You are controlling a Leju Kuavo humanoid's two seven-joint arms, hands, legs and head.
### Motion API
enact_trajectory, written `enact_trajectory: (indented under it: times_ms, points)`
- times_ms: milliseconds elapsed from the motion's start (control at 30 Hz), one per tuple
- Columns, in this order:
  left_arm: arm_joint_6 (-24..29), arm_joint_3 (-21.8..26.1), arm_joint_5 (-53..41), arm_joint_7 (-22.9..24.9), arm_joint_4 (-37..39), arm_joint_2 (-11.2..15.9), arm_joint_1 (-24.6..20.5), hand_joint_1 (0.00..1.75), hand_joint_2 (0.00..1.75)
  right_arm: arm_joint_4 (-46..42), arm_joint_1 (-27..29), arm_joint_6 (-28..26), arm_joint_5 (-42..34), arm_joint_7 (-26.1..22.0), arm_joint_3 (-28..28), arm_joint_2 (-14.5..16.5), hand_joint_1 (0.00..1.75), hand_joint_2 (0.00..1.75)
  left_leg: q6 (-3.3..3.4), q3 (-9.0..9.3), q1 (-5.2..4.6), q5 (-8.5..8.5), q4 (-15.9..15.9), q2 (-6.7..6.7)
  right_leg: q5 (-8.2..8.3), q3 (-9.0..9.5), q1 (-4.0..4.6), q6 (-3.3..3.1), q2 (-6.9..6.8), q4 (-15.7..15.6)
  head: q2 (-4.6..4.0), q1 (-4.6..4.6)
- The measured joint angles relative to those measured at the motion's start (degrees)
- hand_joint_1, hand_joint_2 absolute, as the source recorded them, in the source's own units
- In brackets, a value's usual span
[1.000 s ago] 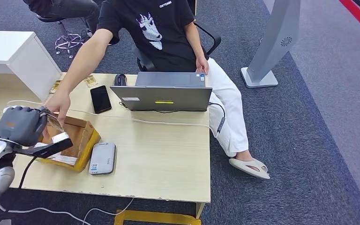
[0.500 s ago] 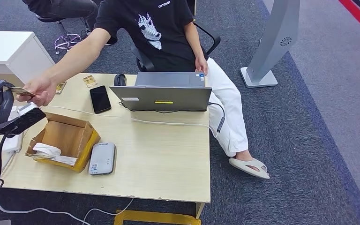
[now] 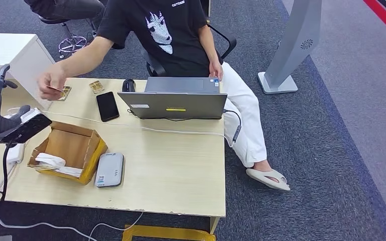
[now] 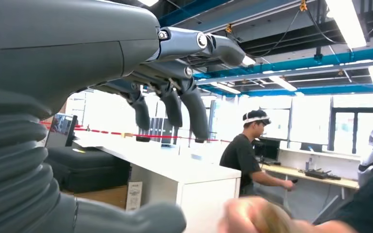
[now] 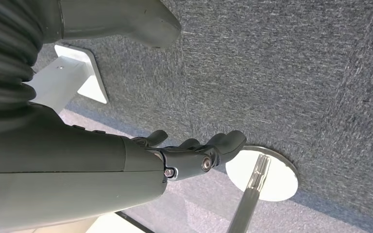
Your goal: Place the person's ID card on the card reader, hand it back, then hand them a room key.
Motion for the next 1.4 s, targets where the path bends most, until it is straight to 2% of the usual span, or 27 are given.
enact_trajectory:
  times_ms: [267,367,567,767,933,1067,1200,1300,1400]
  points:
    - [2.2,0.6,0.9,-1.0,-1.6,-1.4,3.0,0.00,1.75,-0.5,0.3,1.0,0.0,0.0,-0.1,0.1,0.00,1.75,0.00,-0.01,0.01,0.00,0.0,0.00,-0.01,0.00,0.00,-0.01,0.00,0.0,0.00,-0.01]
    - [5.4,1.5,2.3,-5.1,-4.2,-2.9,6.5,0.00,1.75,-1.0,0.6,1.6,0.0,0.0,-0.3,0.4,0.00,1.75,0.01,-0.02,-0.02,-0.02,0.0,0.01,-0.02,-0.01,0.00,0.00,0.01,0.0,0.00,-0.01]
    - [11.5,2.9,6.8,-12.7,-11.1,-8.2,15.1,0.00,1.75,-1.3,0.9,1.9,0.0,-0.1,-1.2,1.2,0.00,1.75,0.01,-0.04,-0.06,-0.10,0.0,0.04,-0.05,-0.01,-0.02,0.02,0.05,0.0,0.00,0.01]
    - [19.2,4.2,13.0,-24.2,-21.4,-17.1,26.9,0.00,1.75,-4.5,1.8,4.8,0.0,-0.1,-2.8,3.9,0.00,1.75,0.10,-0.01,-0.09,-0.19,0.0,0.17,-0.09,-0.02,-0.04,0.04,0.19,0.0,0.00,0.00]
    - [21.9,4.2,20.0,-30.2,-29.7,-24.7,35.2,0.00,1.75,-8.2,2.4,6.3,0.0,0.0,-4.5,6.6,0.00,1.75,0.10,-0.03,-0.09,-0.25,0.0,0.14,-0.17,-0.01,-0.04,0.13,0.13,-0.1,0.00,-0.01]
    - [20.8,4.6,26.9,-33.8,-34.2,-29.9,38.5,0.00,1.75,-10.5,2.6,7.0,0.0,-0.2,-5.6,8.3,0.00,1.75,0.10,-0.03,-0.09,-0.25,0.0,0.08,-0.18,0.04,-0.04,0.14,0.06,-0.1,0.00,-0.01]
    - [19.8,6.1,27.8,-36.8,-36.6,-35.7,41.0,0.00,1.75,-12.1,2.7,7.7,0.0,-0.7,-6.8,9.2,0.00,1.75,0.10,-0.01,-0.08,-0.25,0.0,0.05,-0.18,0.08,-0.04,0.14,0.02,-0.1,0.00,0.01]
    - [19.0,6.9,28.2,-37.4,-37.5,-38.7,42.0,0.00,1.75,-12.7,2.8,7.9,0.0,-0.7,-7.2,9.3,0.00,1.75,0.10,0.00,-0.09,-0.25,0.0,0.02,-0.18,0.09,-0.04,0.14,-0.01,-0.1,0.00,0.00]
    - [14.1,8.2,31.9,-36.3,-38.0,-41.7,42.3,0.00,1.75,-13.3,2.8,8.3,0.0,-0.6,-7.8,9.6,0.00,1.75,0.10,0.02,-0.08,-0.24,0.0,-0.02,-0.18,0.12,-0.04,0.14,-0.04,-0.1,0.00,0.00]
